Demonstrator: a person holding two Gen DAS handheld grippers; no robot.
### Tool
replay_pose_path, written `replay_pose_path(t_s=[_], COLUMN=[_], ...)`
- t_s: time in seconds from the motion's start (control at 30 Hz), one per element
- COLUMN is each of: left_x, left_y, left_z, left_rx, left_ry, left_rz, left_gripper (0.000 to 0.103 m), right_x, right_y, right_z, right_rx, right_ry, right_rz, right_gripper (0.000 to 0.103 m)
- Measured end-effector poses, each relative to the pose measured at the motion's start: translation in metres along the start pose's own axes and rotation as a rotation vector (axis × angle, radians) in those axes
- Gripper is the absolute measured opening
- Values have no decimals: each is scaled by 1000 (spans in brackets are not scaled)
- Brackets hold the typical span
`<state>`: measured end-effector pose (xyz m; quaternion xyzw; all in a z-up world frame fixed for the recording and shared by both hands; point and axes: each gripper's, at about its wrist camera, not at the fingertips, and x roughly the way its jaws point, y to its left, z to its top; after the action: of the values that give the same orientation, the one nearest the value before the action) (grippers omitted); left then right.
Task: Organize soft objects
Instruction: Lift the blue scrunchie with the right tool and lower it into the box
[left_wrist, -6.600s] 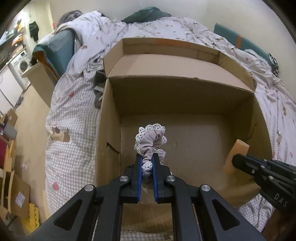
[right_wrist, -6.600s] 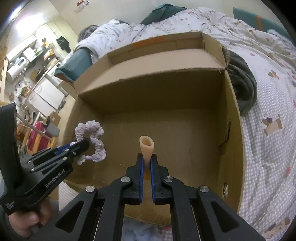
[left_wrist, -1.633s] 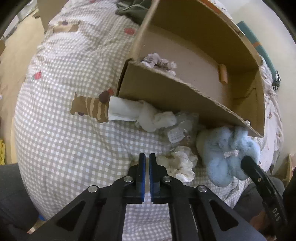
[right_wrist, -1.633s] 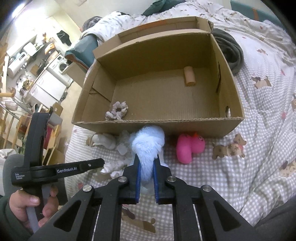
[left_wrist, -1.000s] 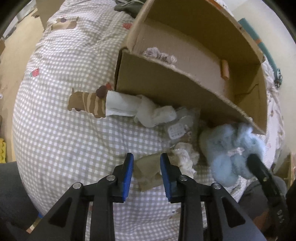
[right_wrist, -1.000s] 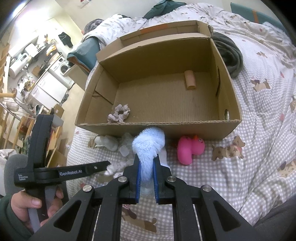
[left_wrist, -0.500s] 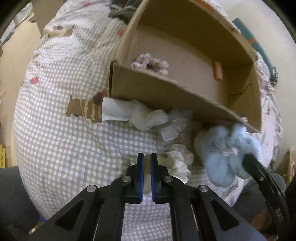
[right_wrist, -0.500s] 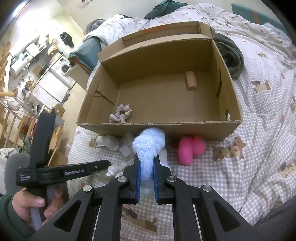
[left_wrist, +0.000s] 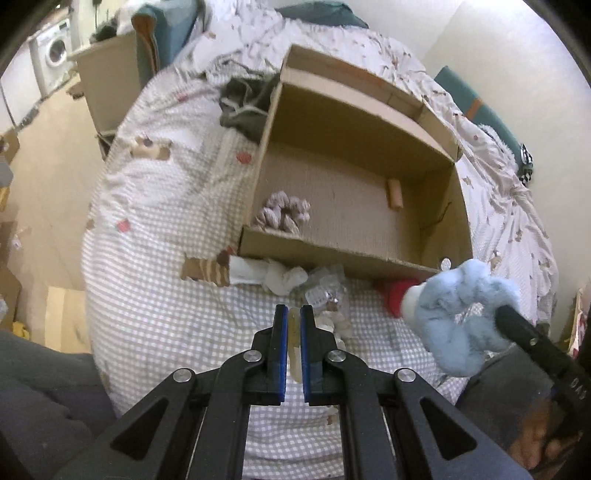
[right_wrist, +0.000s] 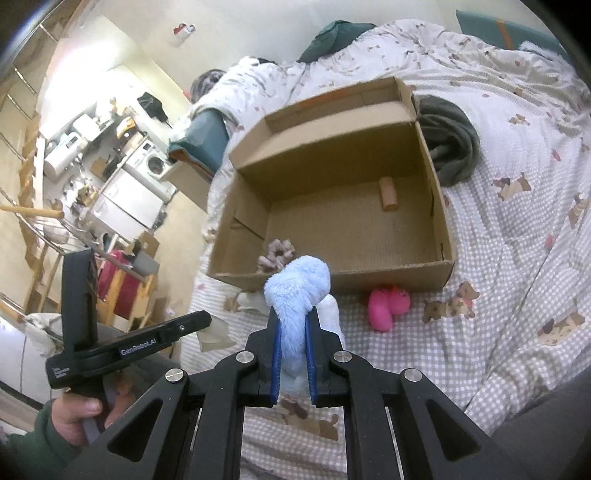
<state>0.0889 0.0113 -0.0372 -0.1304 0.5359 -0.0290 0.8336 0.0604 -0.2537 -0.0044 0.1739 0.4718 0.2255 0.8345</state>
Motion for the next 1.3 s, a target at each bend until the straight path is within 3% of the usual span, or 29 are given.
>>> replay_pose_path(t_s=[0.13, 0.33, 0.67, 1.03, 1.3], left_x=[-11, -23, -30, 10, 55], left_y=[-5, -9, -36, -46, -43], left_z=[6, 21, 80, 125, 126], left_rx=[37, 47, 133, 170, 177], left_ry=[-46, -75, -148, -131, -98], left_rz=[33, 21, 18, 58, 78], left_gripper=[6, 6, 6, 6, 6], right_x=[-15, -28, -22, 18, 55], right_y=[5, 12, 10, -8, -29], right_z=[7, 25, 68, 101, 93], right_rx=[-10, -26, -42, -45, -19], right_ry=[-29, -78, -130, -132, -103], right_rz=[17, 38, 37, 1, -26], right_gripper=[11, 11, 11, 11, 11])
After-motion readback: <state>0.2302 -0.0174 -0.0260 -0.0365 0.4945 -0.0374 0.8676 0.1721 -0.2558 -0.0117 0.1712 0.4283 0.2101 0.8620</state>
